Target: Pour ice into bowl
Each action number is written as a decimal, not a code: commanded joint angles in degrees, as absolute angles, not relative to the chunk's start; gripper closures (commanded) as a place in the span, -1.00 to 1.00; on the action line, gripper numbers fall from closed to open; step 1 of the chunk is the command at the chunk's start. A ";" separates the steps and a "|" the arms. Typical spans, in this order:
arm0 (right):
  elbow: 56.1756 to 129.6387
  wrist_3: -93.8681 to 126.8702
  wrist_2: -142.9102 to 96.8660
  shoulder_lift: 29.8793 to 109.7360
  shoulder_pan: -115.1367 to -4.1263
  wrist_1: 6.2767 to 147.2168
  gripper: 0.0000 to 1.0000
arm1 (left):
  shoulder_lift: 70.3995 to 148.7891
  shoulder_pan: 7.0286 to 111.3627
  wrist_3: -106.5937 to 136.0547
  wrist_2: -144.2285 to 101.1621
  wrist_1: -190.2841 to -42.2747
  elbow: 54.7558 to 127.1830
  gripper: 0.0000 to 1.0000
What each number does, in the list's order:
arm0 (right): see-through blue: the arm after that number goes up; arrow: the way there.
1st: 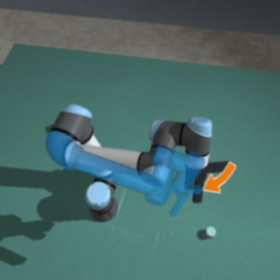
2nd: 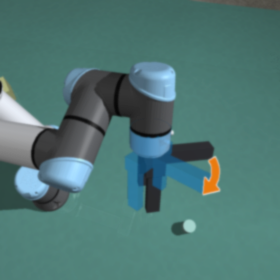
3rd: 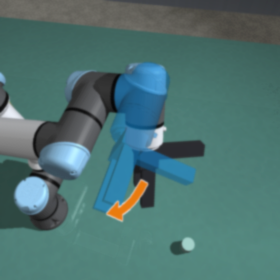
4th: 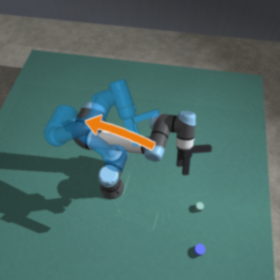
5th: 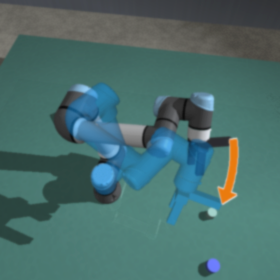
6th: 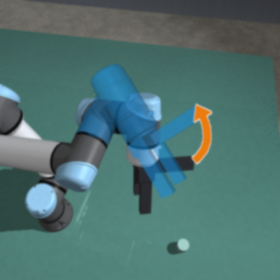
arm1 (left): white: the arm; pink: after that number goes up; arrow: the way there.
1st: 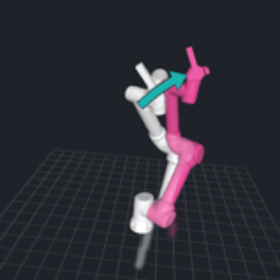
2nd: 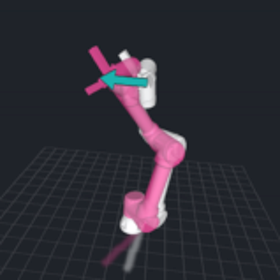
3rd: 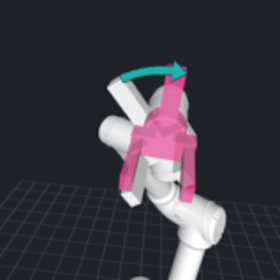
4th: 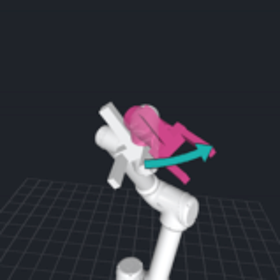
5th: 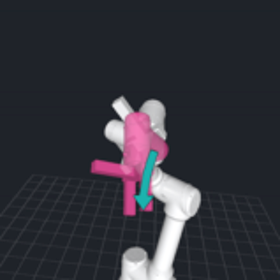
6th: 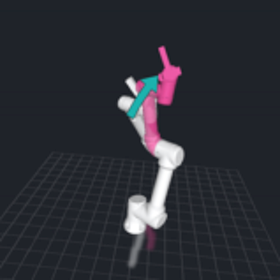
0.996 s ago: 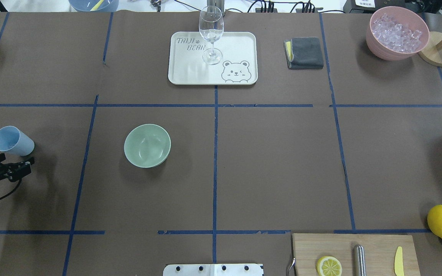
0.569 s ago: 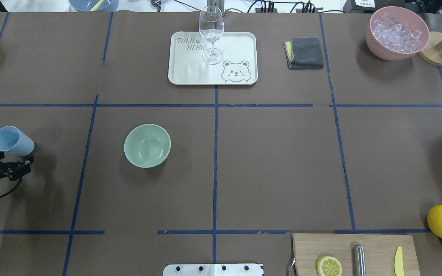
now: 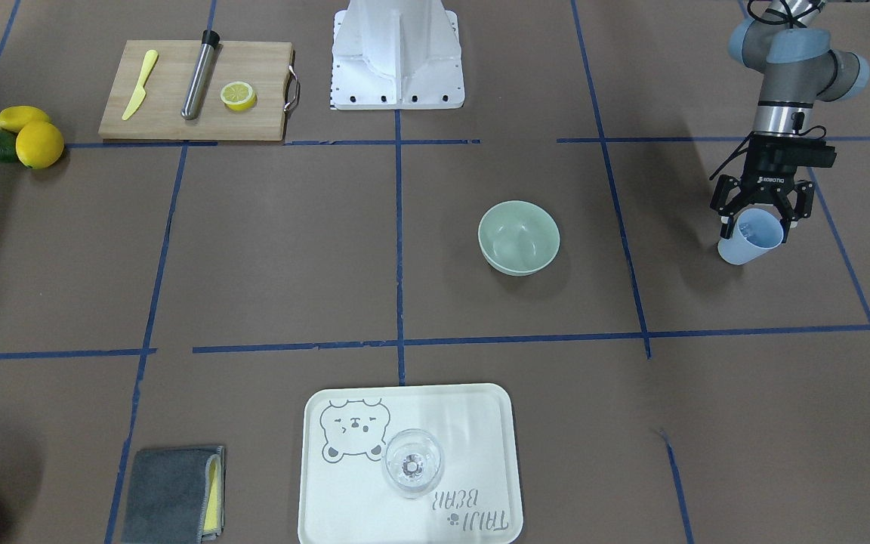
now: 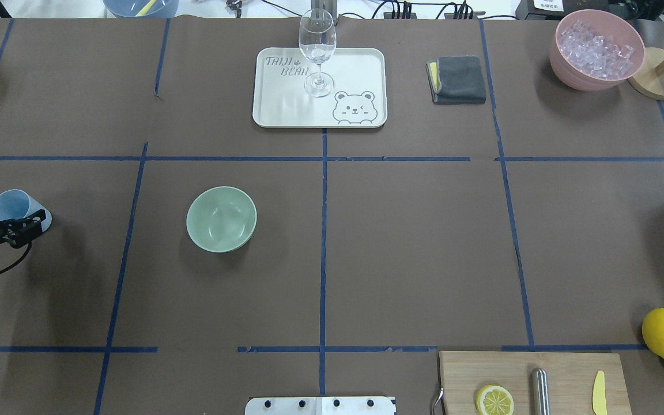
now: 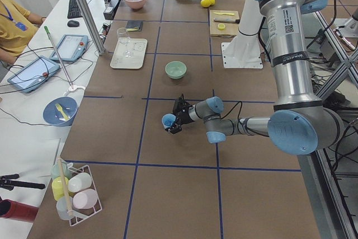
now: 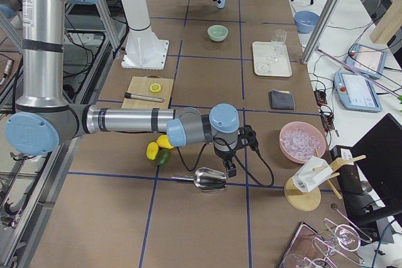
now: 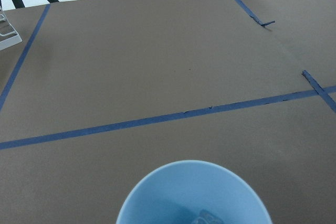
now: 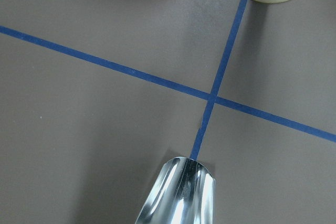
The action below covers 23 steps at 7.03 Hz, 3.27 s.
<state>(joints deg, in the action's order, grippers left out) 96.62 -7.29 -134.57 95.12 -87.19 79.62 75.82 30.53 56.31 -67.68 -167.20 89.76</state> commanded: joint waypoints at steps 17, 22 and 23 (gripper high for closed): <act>96.68 -7.12 -134.47 95.36 -87.63 79.54 -1.00 | 89.11 39.99 18.24 -74.98 -168.42 94.04 1.00; 96.50 -7.03 -134.38 95.97 -87.89 79.63 -1.00 | 101.74 30.62 1.05 -55.06 -150.43 95.54 1.00; 96.50 -7.03 -134.38 96.32 -87.98 79.63 -1.00 | 102.65 27.45 0.79 -51.71 -148.12 95.54 1.00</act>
